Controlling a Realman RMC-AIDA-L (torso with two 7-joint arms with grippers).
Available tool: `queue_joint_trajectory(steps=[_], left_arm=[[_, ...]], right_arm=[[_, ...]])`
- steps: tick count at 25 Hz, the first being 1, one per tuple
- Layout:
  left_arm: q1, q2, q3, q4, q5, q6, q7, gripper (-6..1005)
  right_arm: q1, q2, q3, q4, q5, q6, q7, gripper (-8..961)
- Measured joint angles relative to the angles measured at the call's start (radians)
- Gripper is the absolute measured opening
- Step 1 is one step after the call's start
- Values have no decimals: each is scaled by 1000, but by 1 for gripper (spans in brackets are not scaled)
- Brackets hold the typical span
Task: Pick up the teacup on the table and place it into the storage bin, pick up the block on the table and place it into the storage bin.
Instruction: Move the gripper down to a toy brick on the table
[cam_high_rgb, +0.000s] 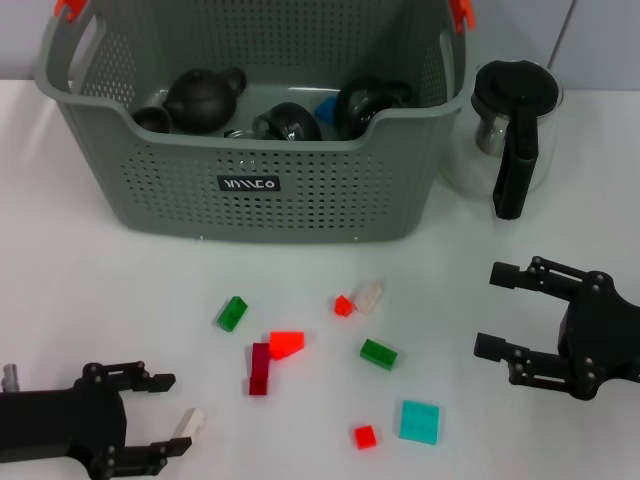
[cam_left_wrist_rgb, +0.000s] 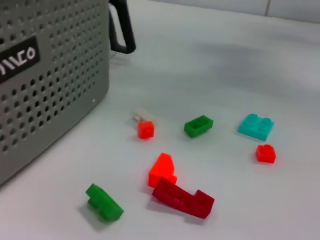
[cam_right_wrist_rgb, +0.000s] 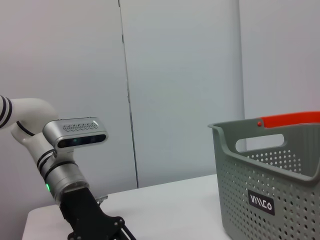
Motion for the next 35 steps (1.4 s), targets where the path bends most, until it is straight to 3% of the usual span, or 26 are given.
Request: queue_joint_trajectory(steps=[23, 35], left_arm=[[-62, -1, -12, 37, -63, -155, 19, 723], [-39, 3, -10, 11, -79, -29, 46, 722]], right_arm=[[-4, -1, 0, 2, -1, 0, -2, 824], [-5, -3, 1, 2, 0, 0, -1, 825]])
